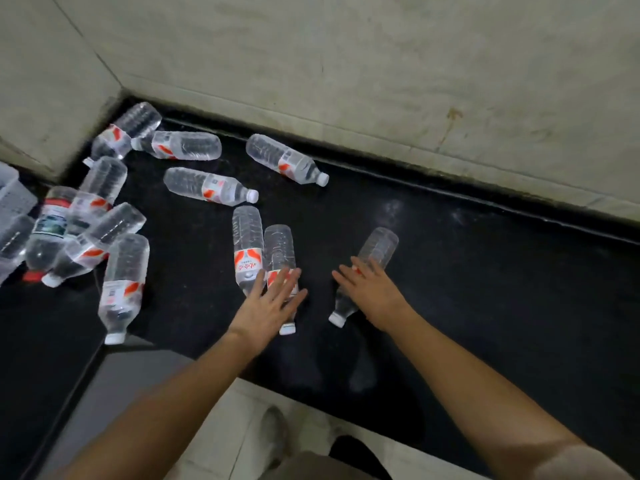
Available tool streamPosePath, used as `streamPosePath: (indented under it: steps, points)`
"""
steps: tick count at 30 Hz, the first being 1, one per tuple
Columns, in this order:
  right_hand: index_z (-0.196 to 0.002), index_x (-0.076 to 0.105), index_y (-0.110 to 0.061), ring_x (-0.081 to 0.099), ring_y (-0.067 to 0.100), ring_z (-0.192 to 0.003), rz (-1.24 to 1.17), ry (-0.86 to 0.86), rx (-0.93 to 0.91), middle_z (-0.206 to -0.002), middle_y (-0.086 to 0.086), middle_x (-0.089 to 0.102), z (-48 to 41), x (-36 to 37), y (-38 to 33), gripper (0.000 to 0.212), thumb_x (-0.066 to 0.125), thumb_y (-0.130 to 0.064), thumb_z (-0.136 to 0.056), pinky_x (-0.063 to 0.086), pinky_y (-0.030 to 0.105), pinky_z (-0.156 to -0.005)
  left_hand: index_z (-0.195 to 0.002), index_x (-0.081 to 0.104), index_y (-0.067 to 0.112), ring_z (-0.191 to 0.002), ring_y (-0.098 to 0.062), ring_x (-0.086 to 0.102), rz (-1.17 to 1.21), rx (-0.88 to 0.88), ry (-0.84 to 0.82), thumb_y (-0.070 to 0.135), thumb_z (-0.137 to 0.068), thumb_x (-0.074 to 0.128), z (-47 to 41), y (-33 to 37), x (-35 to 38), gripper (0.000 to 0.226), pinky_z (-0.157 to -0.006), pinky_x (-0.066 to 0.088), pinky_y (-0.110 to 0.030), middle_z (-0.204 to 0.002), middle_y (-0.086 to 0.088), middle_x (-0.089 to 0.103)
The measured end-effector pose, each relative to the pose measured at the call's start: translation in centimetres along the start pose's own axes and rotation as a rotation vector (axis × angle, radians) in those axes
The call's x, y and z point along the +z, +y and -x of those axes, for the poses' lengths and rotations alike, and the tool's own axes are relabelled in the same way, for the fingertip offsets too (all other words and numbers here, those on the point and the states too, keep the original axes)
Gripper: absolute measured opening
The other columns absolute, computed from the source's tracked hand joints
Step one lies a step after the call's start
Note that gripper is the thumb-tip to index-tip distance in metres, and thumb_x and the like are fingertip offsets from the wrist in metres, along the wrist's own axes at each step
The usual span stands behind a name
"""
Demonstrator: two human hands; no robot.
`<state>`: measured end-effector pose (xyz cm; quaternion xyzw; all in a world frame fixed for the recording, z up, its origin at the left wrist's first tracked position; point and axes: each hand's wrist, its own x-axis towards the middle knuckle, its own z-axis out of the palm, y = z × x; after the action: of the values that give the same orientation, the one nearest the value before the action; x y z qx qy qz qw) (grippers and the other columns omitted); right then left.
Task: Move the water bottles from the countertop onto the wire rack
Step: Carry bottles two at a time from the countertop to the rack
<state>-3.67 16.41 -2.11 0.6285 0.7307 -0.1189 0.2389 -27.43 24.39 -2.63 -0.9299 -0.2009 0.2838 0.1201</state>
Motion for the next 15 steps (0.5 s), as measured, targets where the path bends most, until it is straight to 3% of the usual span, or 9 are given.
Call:
streamPosePath:
  steps: [5, 7, 10, 13, 15]
  points:
    - [-0.160, 0.014, -0.014, 0.028, 0.034, -0.147, 0.036, -0.033, 0.115, -0.157, 0.006, 0.036, 1.2, 0.2, -0.7, 0.083, 0.063, -0.025, -0.094, 0.029, 0.045, -0.117, -0.159, -0.001, 0.030, -0.150, -0.044, -0.021, -0.070, 0.183, -0.061, 0.021, -0.096, 0.057, -3.0, -0.6, -0.4, 0.087, -0.113, -0.005, -0.075, -0.165, -0.018, -0.021]
    - [-0.155, 0.029, -0.015, 0.040, 0.034, -0.133, -0.071, -0.019, 0.224, -0.145, 0.007, 0.046, 2.3, 1.0, -1.1, 0.073, 0.065, -0.023, -0.092, 0.035, 0.042, -0.110, -0.158, 0.012, 0.031, -0.151, -0.045, -0.015, -0.013, 0.166, -0.057, 0.024, -0.095, 0.059, -4.0, -0.1, -0.4, 0.079, -0.110, -0.011, -0.077, -0.167, -0.018, -0.007]
    - [-0.137, 0.050, -0.017, 0.048, 0.030, -0.117, -0.233, 0.001, 0.396, -0.129, 0.007, 0.053, 3.9, 2.3, -1.9, 0.059, 0.068, -0.040, -0.086, 0.037, 0.040, -0.100, -0.151, 0.033, 0.028, -0.152, -0.047, -0.006, 0.064, 0.181, 0.002, 0.020, -0.089, 0.067, -5.2, 0.0, 0.1, 0.071, -0.103, -0.020, -0.076, -0.165, -0.020, 0.012]
    - [-0.124, 0.049, -0.017, 0.050, 0.028, -0.113, -0.450, -0.029, 0.557, -0.122, 0.007, 0.052, 4.9, 4.4, -3.3, 0.067, 0.072, -0.055, -0.074, 0.040, 0.041, -0.098, -0.121, 0.065, 0.029, -0.149, -0.052, 0.016, 0.128, 0.229, 0.023, 0.022, -0.071, 0.084, -5.0, -0.4, 0.6, 0.055, -0.103, -0.028, -0.073, -0.151, -0.020, 0.042]
    - [-0.121, 0.043, -0.018, 0.051, 0.027, -0.114, -0.643, -0.043, 0.651, -0.123, 0.006, 0.050, 5.4, 5.2, -4.4, 0.067, 0.075, -0.051, -0.073, 0.043, 0.042, -0.098, -0.118, 0.067, 0.031, -0.150, -0.052, 0.008, 0.180, 0.253, 0.049, 0.023, -0.077, 0.079, -5.0, -0.7, 1.1, 0.044, -0.102, -0.027, -0.073, -0.154, -0.018, 0.039]
